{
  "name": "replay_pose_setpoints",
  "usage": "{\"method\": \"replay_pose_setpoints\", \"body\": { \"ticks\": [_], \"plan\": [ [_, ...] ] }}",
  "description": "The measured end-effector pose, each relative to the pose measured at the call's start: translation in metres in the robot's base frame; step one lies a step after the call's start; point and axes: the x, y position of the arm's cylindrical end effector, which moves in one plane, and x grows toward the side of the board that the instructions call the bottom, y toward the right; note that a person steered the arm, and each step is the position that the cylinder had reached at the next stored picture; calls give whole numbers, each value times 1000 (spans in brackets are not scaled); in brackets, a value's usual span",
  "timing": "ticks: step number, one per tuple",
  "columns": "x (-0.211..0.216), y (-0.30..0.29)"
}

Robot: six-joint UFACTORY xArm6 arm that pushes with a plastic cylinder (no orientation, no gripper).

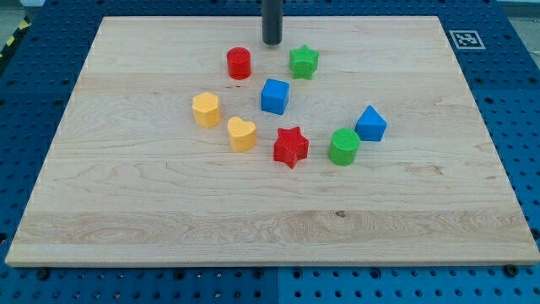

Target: Place the green star diagonally towards the top right of the blue cube

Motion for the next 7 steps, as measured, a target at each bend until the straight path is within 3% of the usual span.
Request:
{"method": "replay_pose_setpoints", "body": {
  "ticks": [4, 7],
  "plan": [
    [23, 8],
    [49, 72]
  ]
}}
